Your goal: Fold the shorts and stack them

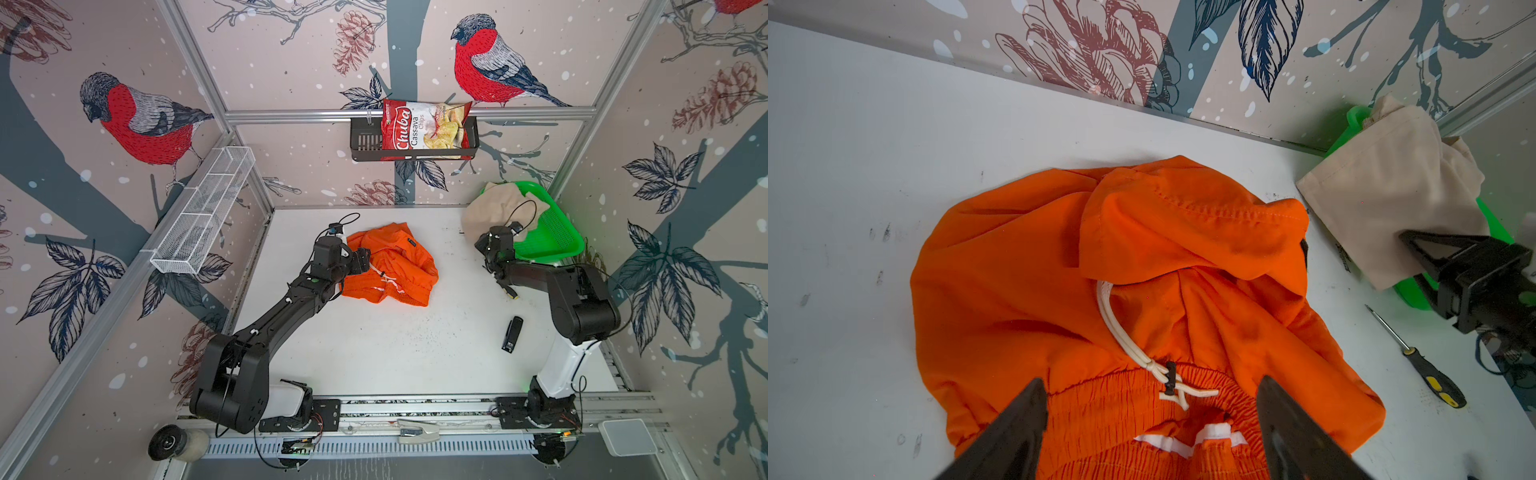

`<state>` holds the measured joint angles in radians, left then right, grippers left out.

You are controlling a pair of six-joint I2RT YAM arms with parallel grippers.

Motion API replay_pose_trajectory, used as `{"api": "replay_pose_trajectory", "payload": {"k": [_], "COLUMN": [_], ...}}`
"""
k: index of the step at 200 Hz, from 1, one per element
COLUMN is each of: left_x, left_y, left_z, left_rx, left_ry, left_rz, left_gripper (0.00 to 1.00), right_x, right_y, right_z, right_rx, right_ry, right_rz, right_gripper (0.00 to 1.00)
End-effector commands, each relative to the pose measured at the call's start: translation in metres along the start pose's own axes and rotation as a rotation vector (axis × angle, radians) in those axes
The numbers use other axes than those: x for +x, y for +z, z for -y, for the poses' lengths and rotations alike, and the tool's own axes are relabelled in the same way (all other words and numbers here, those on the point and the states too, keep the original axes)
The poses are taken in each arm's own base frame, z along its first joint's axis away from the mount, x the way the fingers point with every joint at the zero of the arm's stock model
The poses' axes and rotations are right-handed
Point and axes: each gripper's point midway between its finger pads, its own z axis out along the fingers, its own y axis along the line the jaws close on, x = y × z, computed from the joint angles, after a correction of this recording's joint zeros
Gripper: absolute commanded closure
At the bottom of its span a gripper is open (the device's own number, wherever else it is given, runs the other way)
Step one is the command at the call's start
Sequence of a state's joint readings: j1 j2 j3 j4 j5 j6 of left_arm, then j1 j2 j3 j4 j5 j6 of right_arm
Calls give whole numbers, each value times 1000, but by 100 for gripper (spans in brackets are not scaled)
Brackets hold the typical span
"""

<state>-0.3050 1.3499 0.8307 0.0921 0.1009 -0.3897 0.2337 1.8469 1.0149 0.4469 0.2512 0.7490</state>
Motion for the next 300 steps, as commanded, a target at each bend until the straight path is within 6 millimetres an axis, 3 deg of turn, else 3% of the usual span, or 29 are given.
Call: {"api": "replay_pose_trajectory", "payload": {"k": [1, 28, 46, 81, 103, 127, 154, 186, 194, 207, 227, 257, 281, 300], "left_x": [-5, -5, -6, -11, -12, -10, -8, -6, -6, -2, 0, 4, 11, 19], "left_y": [-1, 1, 3, 3, 4, 7, 10, 12, 13, 14, 16, 18, 20, 22], "left_z": [0, 1, 3, 4, 3, 3, 4, 5, 5, 4, 6, 15, 13, 8], "left_rx": [-8, 1, 13, 9, 2, 8, 21, 25, 25, 23, 35, 83, 78, 59], "left_ry": [10, 1, -4, 3, 9, 3, -9, -9, -6, -7, -15, -17, -30, -45], "left_rz": [18, 18, 22, 31, 34, 27, 21, 11, 6, -9, -24, -46, -69, -99], "left_gripper": [22, 22, 22, 22, 22, 22, 22, 22, 22, 22, 22, 23, 23, 23], "right_x": [-54, -115, -160, -244, -276, -264, -200, -131, -121, -114, -131, -180, -200, -197], "right_y": [-14, -35, -46, -61, -57, -24, 24, 60, 66, 72, 62, 18, -21, -49], "right_z": [-30, -58, -61, -41, -13, 39, 90, 115, 119, 121, 104, 59, 23, -11], "right_rx": [-38, -57, -51, -6, 94, 230, 303, 288, 293, 304, 290, 270, 240, 174], "right_ry": [-83, -151, -152, -135, -149, -153, -164, -188, -190, -198, -226, -302, -339, -384], "right_rz": [156, 284, 365, 511, 521, 402, 142, -68, -113, -158, -131, -16, 40, 57], "right_gripper": [77, 89, 92, 92, 92, 91, 88, 80, 74, 57, 38, 11, 9, 9]}}
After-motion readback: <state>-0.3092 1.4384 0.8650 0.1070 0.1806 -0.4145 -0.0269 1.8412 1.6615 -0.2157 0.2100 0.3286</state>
